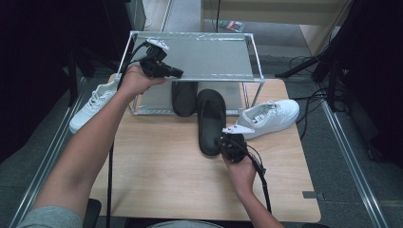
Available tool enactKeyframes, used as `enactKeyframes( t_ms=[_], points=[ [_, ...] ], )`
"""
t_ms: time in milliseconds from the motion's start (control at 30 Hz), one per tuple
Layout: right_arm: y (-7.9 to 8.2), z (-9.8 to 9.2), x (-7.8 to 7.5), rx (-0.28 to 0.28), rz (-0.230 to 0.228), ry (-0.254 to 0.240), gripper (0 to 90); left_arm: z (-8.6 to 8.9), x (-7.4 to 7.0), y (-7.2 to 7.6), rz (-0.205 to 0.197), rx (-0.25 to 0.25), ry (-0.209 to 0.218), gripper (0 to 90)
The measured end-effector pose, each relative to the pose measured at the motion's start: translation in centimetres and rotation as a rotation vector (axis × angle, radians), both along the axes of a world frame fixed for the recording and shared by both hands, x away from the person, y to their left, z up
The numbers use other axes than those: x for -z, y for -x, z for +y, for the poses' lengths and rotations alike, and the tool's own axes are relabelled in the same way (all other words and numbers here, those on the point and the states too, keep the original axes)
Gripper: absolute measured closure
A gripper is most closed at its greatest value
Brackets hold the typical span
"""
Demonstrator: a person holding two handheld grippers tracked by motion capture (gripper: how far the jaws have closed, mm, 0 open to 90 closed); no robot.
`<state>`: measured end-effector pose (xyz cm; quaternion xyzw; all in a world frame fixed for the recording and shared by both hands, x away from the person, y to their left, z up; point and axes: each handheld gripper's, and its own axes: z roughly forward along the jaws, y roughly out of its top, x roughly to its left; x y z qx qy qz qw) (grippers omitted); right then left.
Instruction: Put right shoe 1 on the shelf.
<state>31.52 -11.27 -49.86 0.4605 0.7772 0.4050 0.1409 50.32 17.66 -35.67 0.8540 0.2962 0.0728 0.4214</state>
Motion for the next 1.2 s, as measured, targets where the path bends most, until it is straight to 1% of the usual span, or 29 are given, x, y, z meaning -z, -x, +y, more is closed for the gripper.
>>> enactKeyframes(
  t_ms=[33, 167, 333, 400, 467, 600, 667, 733, 867, 967, 1067, 1200],
  points=[
    [0.4, 0.1, 0.3, -0.005, 0.0, 0.001, 90.0, 0.0, 0.0, 0.0, -0.001, 0.001, -0.002, 90.0],
    [1.7, 0.5, 1.3, -0.031, 0.027, 0.001, 90.0, -0.1, 0.0, 0.1, -0.003, -0.004, -0.005, 90.0],
    [2.8, 0.5, 2.4, -0.049, 0.065, -0.002, 90.0, -0.1, 0.0, 0.1, -0.001, -0.007, -0.005, 90.0],
    [3.0, 0.6, 2.9, -0.057, 0.082, 0.013, 90.0, -0.2, -0.1, 0.1, -0.002, -0.008, -0.007, 90.0],
    [3.1, 0.6, 3.3, -0.058, 0.08, 0.032, 90.0, -0.2, -0.1, 0.1, -0.002, -0.008, -0.007, 90.0],
    [2.4, 0.6, 3.7, -0.049, 0.086, 0.044, 90.0, -0.1, 0.0, 0.0, 0.0, -0.008, -0.005, 90.0],
    [2.1, 0.6, 3.7, -0.053, 0.088, 0.036, 90.0, -0.1, 0.0, 0.1, -0.002, -0.007, -0.007, 90.0],
    [1.8, 0.7, 3.7, -0.054, 0.079, 0.044, 90.0, -0.1, 0.0, 0.1, -0.005, -0.008, -0.01, 90.0],
    [1.2, 0.7, 3.8, -0.054, 0.074, 0.035, 90.0, -0.2, -0.1, 0.1, -0.011, -0.004, -0.019, 90.0],
    [0.7, 0.7, 3.9, -0.046, 0.069, 0.032, 90.0, -0.2, -0.1, 0.1, -0.008, -0.005, -0.018, 90.0],
    [0.0, 0.8, 3.9, -0.039, 0.071, 0.022, 90.0, -0.2, -0.1, 0.1, -0.006, -0.004, -0.013, 90.0],
    [-0.9, 0.9, 3.9, -0.035, 0.075, 0.019, 90.0, -0.2, -0.1, 0.2, -0.012, -0.004, -0.021, 90.0]
  ],
)
